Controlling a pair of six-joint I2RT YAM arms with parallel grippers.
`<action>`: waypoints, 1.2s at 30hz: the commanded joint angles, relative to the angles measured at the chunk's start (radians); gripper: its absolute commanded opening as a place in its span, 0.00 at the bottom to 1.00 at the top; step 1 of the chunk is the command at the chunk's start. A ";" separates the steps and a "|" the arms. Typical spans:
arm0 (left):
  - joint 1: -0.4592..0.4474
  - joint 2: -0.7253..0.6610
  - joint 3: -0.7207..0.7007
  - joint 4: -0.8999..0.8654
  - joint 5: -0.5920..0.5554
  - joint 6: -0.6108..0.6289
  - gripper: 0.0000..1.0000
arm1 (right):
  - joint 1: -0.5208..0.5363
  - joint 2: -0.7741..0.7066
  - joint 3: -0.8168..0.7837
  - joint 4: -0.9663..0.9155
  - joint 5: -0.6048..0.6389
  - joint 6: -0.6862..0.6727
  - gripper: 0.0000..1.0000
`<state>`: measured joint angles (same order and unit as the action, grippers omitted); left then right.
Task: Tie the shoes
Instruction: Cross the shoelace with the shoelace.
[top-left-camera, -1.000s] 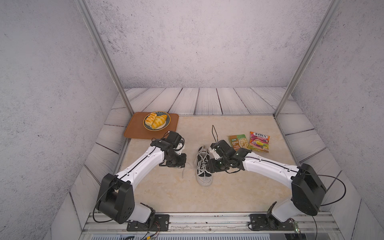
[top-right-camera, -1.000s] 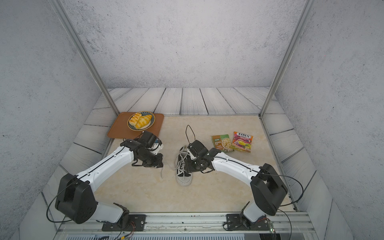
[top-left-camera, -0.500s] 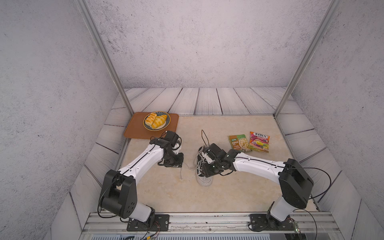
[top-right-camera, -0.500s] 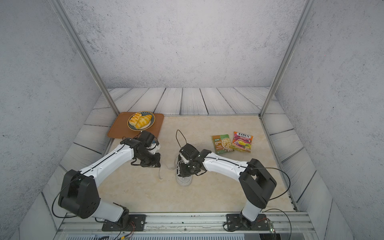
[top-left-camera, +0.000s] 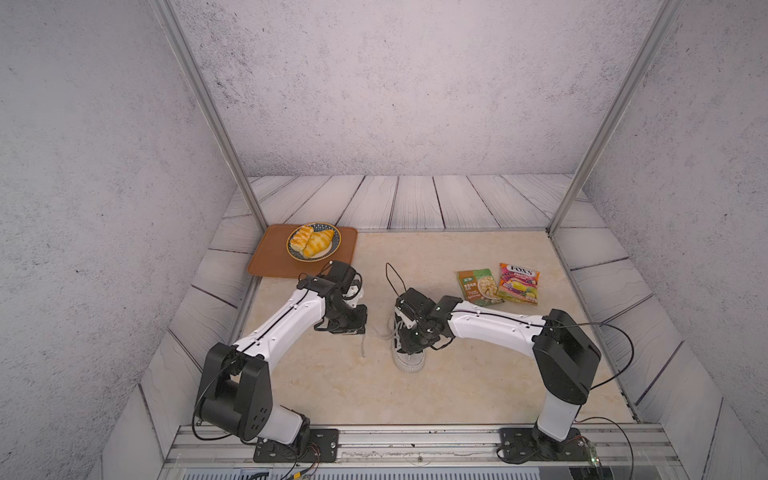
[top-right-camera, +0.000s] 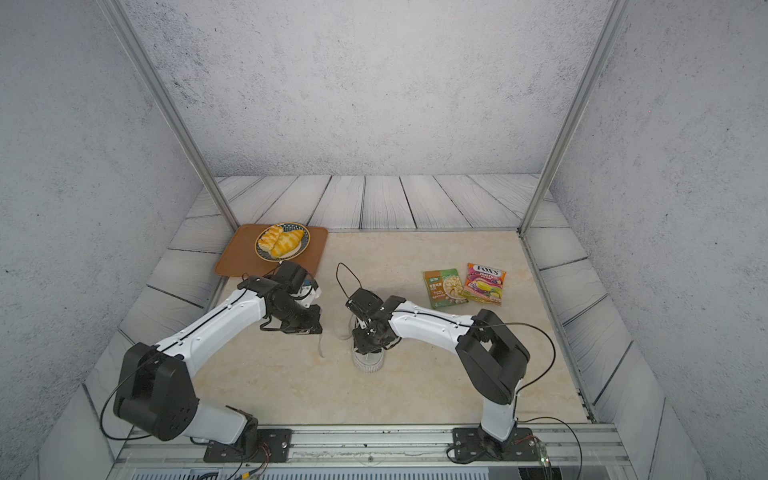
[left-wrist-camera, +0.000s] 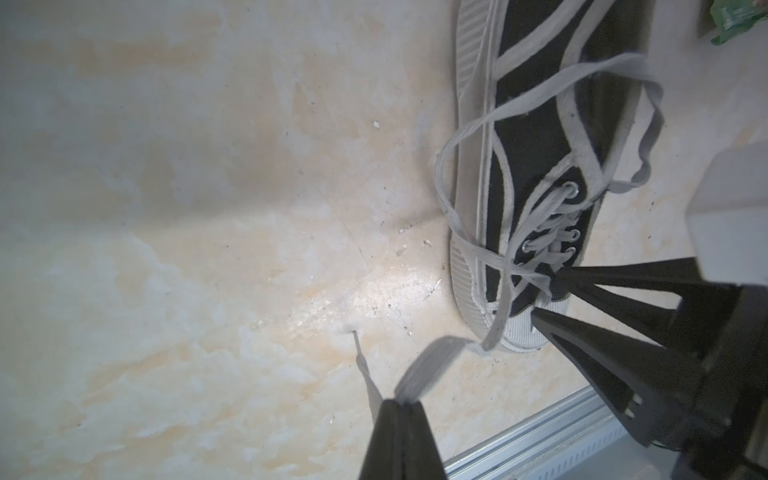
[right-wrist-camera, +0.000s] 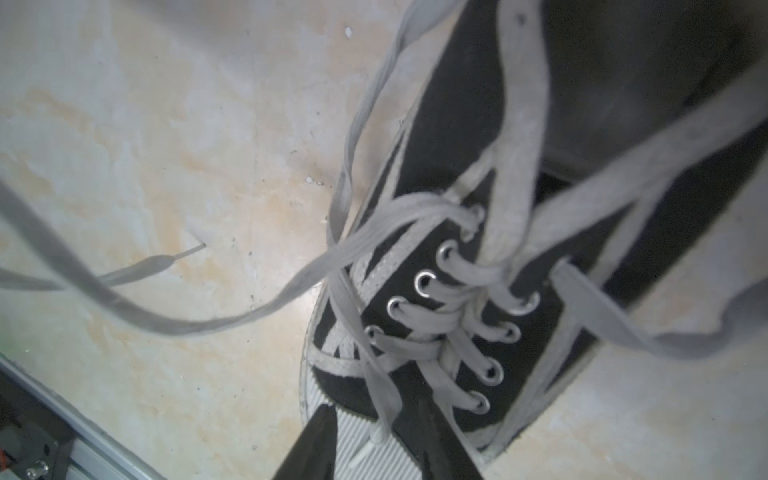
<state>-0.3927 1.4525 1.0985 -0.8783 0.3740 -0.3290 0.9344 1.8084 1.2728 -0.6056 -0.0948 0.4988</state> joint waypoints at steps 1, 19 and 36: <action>0.007 -0.035 0.015 0.003 0.022 0.013 0.00 | 0.009 0.039 0.021 -0.032 0.029 -0.014 0.33; 0.011 -0.069 -0.004 0.003 0.020 -0.003 0.00 | 0.014 -0.147 -0.029 -0.108 0.125 -0.081 0.00; 0.013 -0.021 -0.069 -0.001 -0.092 -0.065 0.19 | 0.015 -0.248 -0.059 -0.144 0.048 -0.124 0.00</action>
<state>-0.3862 1.4185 1.0428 -0.8799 0.2909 -0.3744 0.9443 1.6157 1.2221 -0.7238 -0.0204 0.3988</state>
